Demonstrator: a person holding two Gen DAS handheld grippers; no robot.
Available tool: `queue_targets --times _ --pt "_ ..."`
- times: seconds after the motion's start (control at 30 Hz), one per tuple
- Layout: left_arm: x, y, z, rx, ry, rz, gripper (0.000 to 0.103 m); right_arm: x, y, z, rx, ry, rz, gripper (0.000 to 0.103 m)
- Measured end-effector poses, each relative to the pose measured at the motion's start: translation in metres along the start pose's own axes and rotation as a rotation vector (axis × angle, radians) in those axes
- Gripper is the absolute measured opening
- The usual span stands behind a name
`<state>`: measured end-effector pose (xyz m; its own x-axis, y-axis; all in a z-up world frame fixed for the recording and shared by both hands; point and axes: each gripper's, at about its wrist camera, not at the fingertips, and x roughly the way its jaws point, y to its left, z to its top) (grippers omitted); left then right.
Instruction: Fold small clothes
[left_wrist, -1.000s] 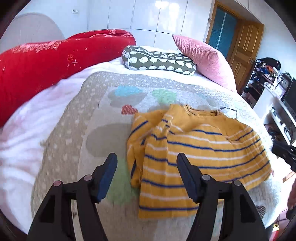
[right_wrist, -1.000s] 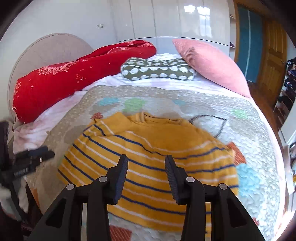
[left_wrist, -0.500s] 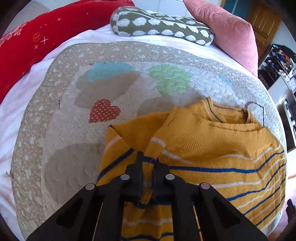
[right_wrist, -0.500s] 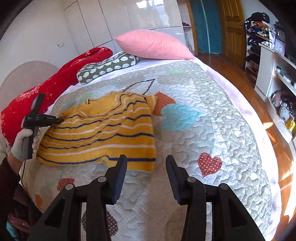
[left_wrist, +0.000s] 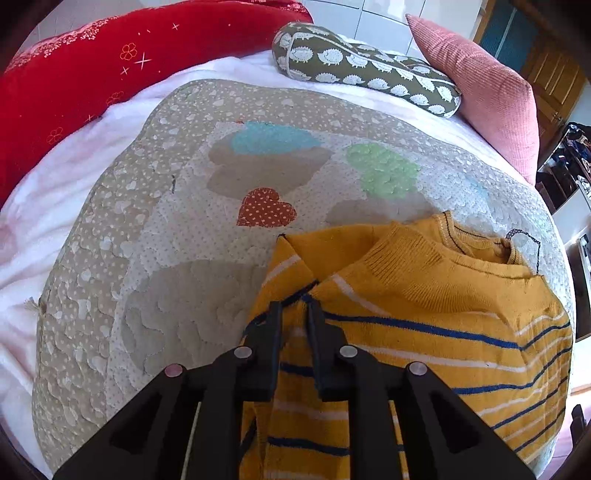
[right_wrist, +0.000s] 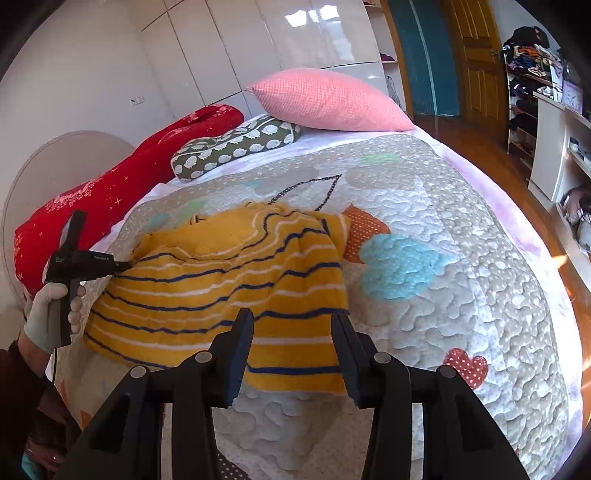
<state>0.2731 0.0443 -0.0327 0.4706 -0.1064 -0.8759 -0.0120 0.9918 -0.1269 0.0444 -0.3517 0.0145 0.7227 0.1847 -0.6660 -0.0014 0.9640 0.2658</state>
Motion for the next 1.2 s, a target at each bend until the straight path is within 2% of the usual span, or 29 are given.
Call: queue_targets --times 0.13,0.2,0.37,0.6,0.8,1.2 --pt "-0.041 0.004 -0.020 0.020 -0.073 0.004 0.034 -0.005 0.012 -0.009 -0.024 -0.002 0.010 0.047" --pt "-0.064 0.002 -0.037 0.050 -0.118 0.022 0.049 -0.008 0.015 -0.014 -0.020 -0.001 0.019 0.047" --pt "-0.120 -0.004 -0.084 0.119 -0.253 0.075 0.065 -0.021 0.018 -0.028 0.008 -0.010 0.030 0.049" --pt "-0.162 -0.011 -0.117 0.154 -0.324 0.096 0.066 -0.045 0.030 -0.049 -0.011 -0.017 0.032 0.050" --pt "-0.177 -0.018 -0.124 0.198 -0.376 0.135 0.068 -0.057 0.043 -0.056 -0.045 -0.031 0.033 0.054" --pt "-0.162 -0.014 -0.122 0.213 -0.386 0.166 0.069 -0.014 0.092 -0.060 -0.157 0.025 0.077 0.055"
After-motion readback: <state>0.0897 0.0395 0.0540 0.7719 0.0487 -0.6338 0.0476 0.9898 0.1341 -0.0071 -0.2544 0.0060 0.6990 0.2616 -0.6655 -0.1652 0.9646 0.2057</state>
